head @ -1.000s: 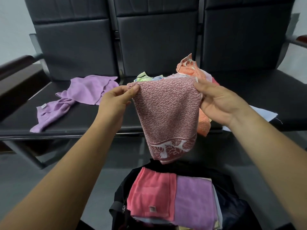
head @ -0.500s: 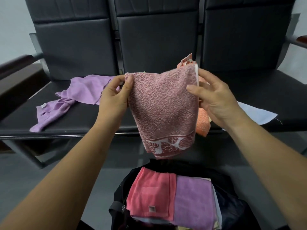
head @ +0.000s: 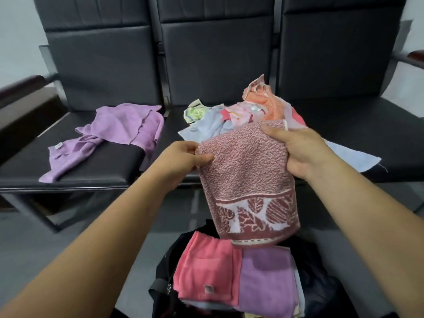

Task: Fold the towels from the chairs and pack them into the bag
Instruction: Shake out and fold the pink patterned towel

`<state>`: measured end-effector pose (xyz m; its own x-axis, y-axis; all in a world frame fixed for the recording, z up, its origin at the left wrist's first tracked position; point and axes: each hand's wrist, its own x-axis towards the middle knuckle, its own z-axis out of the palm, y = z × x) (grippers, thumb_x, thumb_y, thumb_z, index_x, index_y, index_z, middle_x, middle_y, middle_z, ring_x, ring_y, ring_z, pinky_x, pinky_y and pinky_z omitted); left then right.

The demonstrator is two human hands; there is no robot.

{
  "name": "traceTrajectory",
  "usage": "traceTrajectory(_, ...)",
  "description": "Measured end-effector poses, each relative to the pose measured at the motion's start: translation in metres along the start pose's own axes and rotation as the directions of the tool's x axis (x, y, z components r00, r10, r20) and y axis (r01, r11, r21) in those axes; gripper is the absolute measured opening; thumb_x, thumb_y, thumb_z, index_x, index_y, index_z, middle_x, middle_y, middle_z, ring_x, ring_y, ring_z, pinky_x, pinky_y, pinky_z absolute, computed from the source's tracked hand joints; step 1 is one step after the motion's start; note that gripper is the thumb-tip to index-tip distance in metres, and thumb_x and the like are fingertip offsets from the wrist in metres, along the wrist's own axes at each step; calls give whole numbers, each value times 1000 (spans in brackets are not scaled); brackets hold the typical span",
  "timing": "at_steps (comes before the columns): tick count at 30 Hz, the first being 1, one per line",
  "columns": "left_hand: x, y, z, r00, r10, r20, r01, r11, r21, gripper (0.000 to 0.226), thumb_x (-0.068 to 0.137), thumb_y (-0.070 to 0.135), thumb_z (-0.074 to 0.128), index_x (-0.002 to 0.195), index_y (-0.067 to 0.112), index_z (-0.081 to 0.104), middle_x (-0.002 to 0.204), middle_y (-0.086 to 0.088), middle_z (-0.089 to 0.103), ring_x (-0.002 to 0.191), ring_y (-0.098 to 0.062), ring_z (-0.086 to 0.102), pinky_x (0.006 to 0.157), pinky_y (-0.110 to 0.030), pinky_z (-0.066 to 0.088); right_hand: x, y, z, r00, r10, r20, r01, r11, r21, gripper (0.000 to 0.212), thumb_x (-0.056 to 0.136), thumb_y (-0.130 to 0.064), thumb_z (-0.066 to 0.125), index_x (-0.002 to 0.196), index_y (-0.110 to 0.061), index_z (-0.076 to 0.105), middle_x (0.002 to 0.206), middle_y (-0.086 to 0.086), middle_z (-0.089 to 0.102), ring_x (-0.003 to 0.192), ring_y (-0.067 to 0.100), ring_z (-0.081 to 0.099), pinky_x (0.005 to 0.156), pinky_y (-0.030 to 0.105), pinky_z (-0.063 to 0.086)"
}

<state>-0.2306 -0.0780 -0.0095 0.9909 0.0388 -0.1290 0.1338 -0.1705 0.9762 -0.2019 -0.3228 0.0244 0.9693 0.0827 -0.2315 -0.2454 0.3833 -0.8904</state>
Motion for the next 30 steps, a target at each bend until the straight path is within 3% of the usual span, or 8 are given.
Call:
traceTrajectory(4,0,1,4,992,124,-15,-124,991,-47,7,97,15,65,103,20,66,100,-12,66,92,-24,61,98,-54,51,4,2,-5,978,196,66,-201,975,94,31,91,-5,70,122,-2,68,115,18,74,99,31,75,79,43,63)
traceTrajectory(7,-1,3,10,984,165,-64,-168,984,-55,6,103,22,57,105,26,62,96,-3,69,87,-19,63,84,-47,54,3,1,-9,961,244,132,-269,938,219,46,83,-5,69,128,-3,63,111,20,75,94,32,76,63,45,63)
traceTrajectory(10,3,3,12,981,152,-118,-169,972,-161,7,102,28,57,101,30,64,92,6,71,80,-12,64,76,-35,49,0,4,-11,937,264,231,-322,908,269,58,77,-8,70,133,2,59,119,24,71,102,36,73,74,50,63)
traceTrajectory(14,4,8,10,987,-45,-156,-33,884,-466,10,104,20,54,104,17,63,87,-2,71,73,-14,67,62,-28,57,-1,11,-12,911,232,341,-233,972,-39,56,82,-18,77,135,-7,62,129,13,66,121,32,63,101,51,52)
traceTrajectory(18,1,13,7,962,-268,-58,171,749,-640,25,107,21,48,90,12,64,74,-8,72,59,-19,70,53,-28,58,-5,21,-7,906,181,383,-93,967,-239,48,87,-7,71,134,-2,61,130,17,67,112,31,68,96,45,56)
traceTrajectory(21,-2,14,0,943,-325,66,296,733,-613,21,100,24,56,90,8,67,76,-8,73,62,-21,71,61,-32,62,-1,22,-2,953,122,276,-86,987,-138,40,90,0,67,129,6,61,131,25,65,111,33,70,97,47,57)
traceTrajectory(25,-4,2,-5,925,-322,203,379,826,-416,18,86,10,63,100,4,71,91,-8,74,77,-19,72,78,-36,61,-1,19,-2,967,69,247,-78,997,28,24,98,-7,61,119,-16,67,124,20,70,114,34,68,98,50,56)
traceTrajectory(30,5,-9,4,978,-203,-48,171,912,-373,31,89,23,71,113,4,66,99,-10,73,81,-23,68,79,-38,56,0,18,-1,988,42,151,-41,999,-10,24,100,-13,61,122,-22,67,115,12,75,106,29,73,97,49,56)
